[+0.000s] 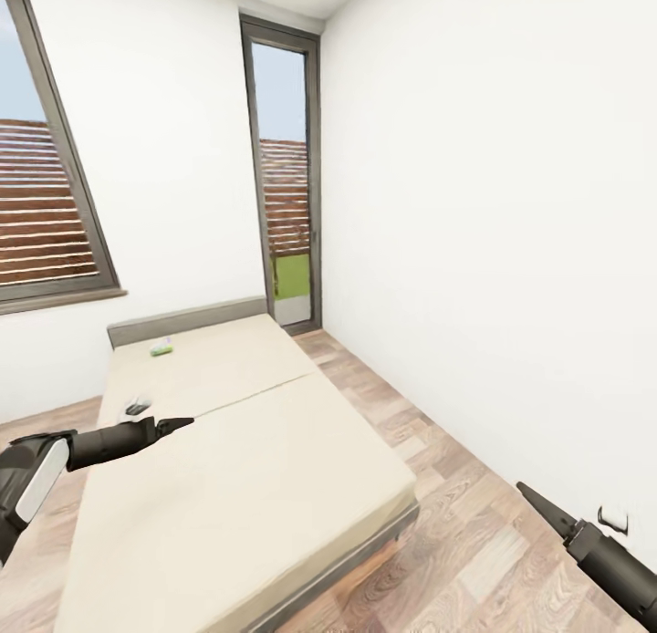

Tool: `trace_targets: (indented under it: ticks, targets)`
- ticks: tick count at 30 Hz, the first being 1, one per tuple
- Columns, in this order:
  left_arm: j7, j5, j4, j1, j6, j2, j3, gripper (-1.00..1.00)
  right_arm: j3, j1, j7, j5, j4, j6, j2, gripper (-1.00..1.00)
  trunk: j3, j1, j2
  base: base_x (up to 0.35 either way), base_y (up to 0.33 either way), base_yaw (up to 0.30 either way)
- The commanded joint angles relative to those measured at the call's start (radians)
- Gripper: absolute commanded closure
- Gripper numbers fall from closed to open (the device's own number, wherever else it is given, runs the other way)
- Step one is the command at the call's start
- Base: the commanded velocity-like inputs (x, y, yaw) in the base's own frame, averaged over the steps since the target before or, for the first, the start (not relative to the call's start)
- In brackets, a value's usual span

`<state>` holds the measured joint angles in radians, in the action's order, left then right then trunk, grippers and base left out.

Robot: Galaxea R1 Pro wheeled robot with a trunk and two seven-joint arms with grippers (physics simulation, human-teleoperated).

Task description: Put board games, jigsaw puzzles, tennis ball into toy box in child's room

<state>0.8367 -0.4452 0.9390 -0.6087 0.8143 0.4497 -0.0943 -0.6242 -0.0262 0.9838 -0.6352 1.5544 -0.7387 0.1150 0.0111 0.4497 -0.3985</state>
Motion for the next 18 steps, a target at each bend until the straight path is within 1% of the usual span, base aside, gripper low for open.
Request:
trace_targets:
  ticks: [1, 12, 18]
  targets:
    - [0.002, -0.002, 0.0, 0.0, 0.005, 0.0, -0.001, -1.0, 0.0, 0.0, -0.001, -0.004, 0.0, -0.006, 0.0, -1.0, 0.001, 0.0, -0.001, -0.143, 0.22, -0.28]
    - [0.004, -0.001, 0.0, 0.0, 0.005, 0.001, -0.001, -1.0, 0.0, 0.0, -0.001, -0.004, 0.0, -0.006, 0.0, -1.0, 0.001, 0.0, -0.001, -0.171, 0.237, -0.28]
    - [0.005, -0.002, 0.0, 0.0, 0.005, 0.001, -0.001, -1.0, 0.0, 0.0, -0.001, -0.004, 0.0, -0.006, 0.0, -1.0, 0.001, 0.0, -0.001, -0.079, 0.121, -0.28]
